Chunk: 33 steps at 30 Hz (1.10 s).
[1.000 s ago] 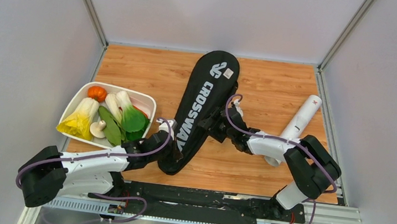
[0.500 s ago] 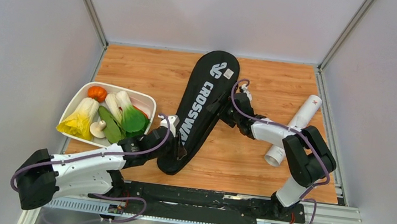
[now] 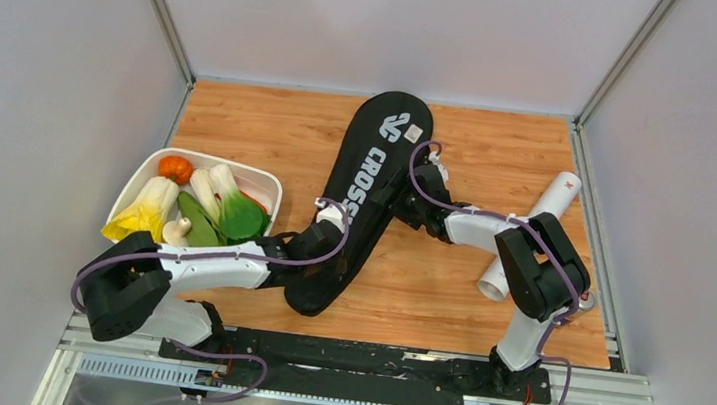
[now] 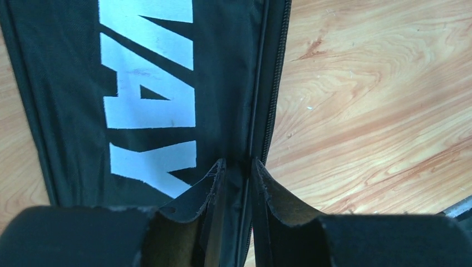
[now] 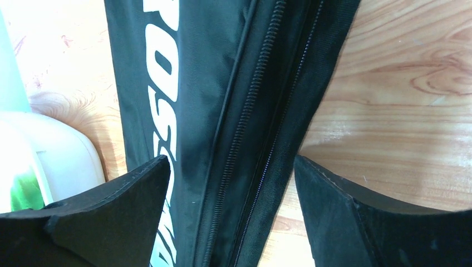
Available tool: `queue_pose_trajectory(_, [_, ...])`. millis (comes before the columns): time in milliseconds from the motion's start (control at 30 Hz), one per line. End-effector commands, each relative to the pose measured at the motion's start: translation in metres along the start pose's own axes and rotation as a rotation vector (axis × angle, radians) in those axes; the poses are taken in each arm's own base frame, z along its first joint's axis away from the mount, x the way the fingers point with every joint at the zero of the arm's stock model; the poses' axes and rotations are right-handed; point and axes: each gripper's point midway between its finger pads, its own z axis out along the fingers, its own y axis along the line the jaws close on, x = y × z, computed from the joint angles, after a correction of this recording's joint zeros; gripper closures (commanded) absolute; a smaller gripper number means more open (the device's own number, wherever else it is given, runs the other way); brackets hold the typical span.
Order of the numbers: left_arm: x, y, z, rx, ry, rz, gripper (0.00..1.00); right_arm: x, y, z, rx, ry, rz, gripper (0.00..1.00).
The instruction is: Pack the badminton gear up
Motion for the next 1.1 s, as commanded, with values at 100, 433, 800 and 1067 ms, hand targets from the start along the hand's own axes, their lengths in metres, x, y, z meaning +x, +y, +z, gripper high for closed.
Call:
queue_pose_trajectory(100, [0.012, 0.0, 0.014, 0.012, 0.014, 0.004, 0.71, -0.021, 0.019, -0.001, -0.046, -0.054, -0.024, 0.2])
queue_pose_trajectory(433, [0.021, 0.01, 0.014, -0.014, 0.025, -0.008, 0.72, -0.051, 0.018, -0.01, -0.016, -0.145, -0.02, 0.15])
queue_pose_trajectory(800, [0.029, 0.012, 0.019, -0.012, 0.039, -0.021, 0.72, -0.058, 0.02, 0.01, -0.032, -0.135, -0.004, 0.18])
queue_pose_trajectory(1067, [0.034, 0.012, 0.02, -0.002, 0.046, -0.036, 0.72, -0.047, 0.003, 0.028, 0.02, -0.101, 0.015, 0.17])
